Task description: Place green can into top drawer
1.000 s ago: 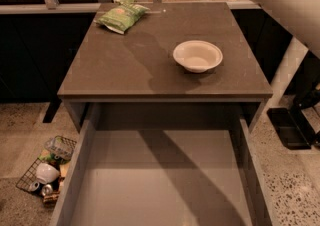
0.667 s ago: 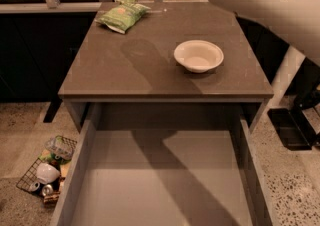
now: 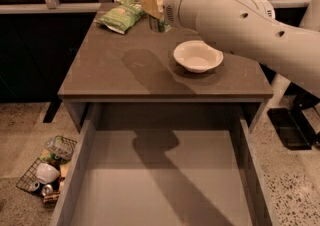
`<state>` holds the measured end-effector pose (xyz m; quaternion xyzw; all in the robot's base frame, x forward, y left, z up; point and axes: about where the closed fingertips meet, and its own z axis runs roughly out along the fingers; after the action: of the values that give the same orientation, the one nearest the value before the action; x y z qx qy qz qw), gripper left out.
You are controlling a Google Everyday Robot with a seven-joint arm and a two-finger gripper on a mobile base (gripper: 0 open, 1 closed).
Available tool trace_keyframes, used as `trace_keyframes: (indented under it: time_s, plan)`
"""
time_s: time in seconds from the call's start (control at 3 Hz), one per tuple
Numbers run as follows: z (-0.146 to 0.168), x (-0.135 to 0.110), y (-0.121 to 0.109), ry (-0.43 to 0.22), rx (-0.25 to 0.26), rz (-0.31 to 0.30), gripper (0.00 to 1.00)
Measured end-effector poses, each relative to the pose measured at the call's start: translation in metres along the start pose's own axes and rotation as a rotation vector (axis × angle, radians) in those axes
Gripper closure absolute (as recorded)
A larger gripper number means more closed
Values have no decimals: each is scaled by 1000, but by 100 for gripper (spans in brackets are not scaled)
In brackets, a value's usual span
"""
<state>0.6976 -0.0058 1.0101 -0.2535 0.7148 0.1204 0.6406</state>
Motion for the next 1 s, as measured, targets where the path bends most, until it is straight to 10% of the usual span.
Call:
trace_keyframes:
  time_s: [1.0]
  plan:
    - [-20,3,42,41,-126,131,100]
